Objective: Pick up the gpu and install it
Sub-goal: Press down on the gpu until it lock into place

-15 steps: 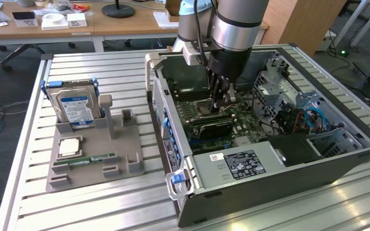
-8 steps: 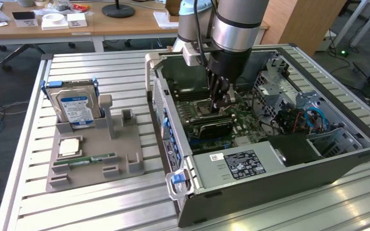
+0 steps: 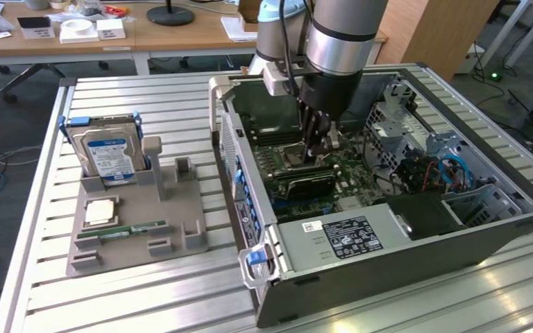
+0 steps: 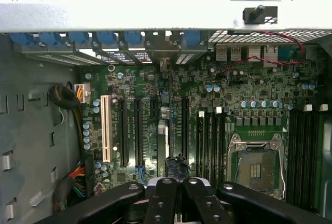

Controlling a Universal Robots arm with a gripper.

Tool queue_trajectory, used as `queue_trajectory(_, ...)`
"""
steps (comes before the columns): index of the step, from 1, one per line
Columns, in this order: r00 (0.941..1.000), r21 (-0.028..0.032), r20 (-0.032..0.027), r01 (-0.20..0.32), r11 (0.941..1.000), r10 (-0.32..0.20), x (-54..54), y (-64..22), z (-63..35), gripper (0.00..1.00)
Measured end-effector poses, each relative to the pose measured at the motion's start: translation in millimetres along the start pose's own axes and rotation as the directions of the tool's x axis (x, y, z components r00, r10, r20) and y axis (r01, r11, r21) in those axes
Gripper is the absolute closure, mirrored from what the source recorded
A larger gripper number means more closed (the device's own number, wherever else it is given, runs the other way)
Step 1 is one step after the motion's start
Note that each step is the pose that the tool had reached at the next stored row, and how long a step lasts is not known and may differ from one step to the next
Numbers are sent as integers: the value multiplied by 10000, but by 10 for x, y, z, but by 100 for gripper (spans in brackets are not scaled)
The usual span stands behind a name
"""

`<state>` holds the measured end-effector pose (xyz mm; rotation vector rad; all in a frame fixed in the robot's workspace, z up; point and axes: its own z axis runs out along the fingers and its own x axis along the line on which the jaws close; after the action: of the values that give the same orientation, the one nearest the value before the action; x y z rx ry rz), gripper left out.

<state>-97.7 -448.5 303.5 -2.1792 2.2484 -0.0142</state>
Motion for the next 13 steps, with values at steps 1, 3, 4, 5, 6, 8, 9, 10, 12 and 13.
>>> queue_trajectory(1,10000,0,1,0,10000,0,1,0,6,89)
queue_trajectory(3,10000,0,0,1,10000,-1,1,1,20,89)
queue_trajectory(4,10000,-1,-2,0,10000,0,1,1,22,89)
queue_trajectory(5,10000,-2,-2,0,10000,0,1,1,22,89)
queue_trajectory(6,10000,0,0,0,10000,0,1,1,23,89)
queue_trajectory(8,10000,0,0,0,10000,0,1,1,23,89)
queue_trajectory(9,10000,0,0,0,10000,0,1,1,24,89)
queue_trajectory(10,10000,2,4,0,10000,0,0,0,30,89)
queue_trajectory(12,10000,0,1,0,10000,0,1,1,41,89)
queue_trajectory(13,10000,0,0,1,10000,-1,0,1,46,89)
